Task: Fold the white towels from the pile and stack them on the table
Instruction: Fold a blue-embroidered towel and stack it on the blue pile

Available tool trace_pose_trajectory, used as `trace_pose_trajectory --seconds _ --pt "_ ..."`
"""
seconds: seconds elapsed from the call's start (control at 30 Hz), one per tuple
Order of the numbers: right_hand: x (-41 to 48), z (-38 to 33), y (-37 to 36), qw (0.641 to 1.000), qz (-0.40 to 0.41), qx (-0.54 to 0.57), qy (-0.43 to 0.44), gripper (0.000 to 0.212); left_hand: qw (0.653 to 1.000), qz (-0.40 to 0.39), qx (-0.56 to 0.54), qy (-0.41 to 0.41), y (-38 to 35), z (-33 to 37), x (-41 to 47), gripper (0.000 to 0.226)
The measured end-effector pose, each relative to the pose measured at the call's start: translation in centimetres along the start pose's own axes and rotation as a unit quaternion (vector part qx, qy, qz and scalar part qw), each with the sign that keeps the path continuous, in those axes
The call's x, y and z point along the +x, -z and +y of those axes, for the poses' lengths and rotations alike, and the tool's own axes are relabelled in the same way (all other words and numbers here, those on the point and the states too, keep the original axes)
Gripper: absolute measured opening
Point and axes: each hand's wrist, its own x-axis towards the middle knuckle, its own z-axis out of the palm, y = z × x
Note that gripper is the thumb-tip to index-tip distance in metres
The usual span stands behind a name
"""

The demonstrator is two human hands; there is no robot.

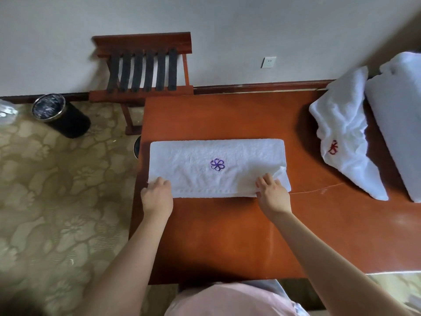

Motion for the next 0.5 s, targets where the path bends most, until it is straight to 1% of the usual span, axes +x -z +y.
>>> trace_pose_trajectory --seconds 0.1,0.17,0.23,0.3,0.33,0.37,0.43,0.5 --pt "-0.1 -0.2 0.1 1.000 -0.008 0.000 -0.023 0.019 0.998 -0.014 0.064 -0.006 1.2 1.6 0.0 0.021" --pt "-0.3 -0.4 0.0 0.999 0.006 -0.026 -0.019 0.019 0.995 -0.017 0.088 -0.048 1.5 3.0 -0.1 0.024" --pt "-0.6 -0.8 -0.1 0.998 0.046 -0.046 0.024 0.023 0.990 -0.014 0.087 -0.108 1.5 4.5 -0.2 0.027" --pt "-0.5 -1.4 0.4 0.989 0.111 -0.060 0.078 0.038 0.985 -0.004 0.067 -0.156 1.7 6.0 -0.1 0.030" --pt "-0.2 -1.7 0.6 0.983 0.136 -0.063 0.110 0.041 0.983 0.002 0.058 -0.175 1.8 6.7 0.0 0.031" --pt "0.1 -2.1 0.6 0.978 0.140 -0.062 0.140 0.043 0.981 0.009 0.045 -0.189 2.0 7.2 0.0 0.030" --pt "0.8 -3.2 0.4 0.969 0.134 -0.065 0.196 0.043 0.976 0.050 0.009 -0.211 2.0 7.9 0.2 0.022" --pt "1.2 -4.3 0.0 0.960 0.131 -0.077 0.234 0.038 0.968 0.056 -0.060 -0.238 1.3 8.3 0.3 0.016"
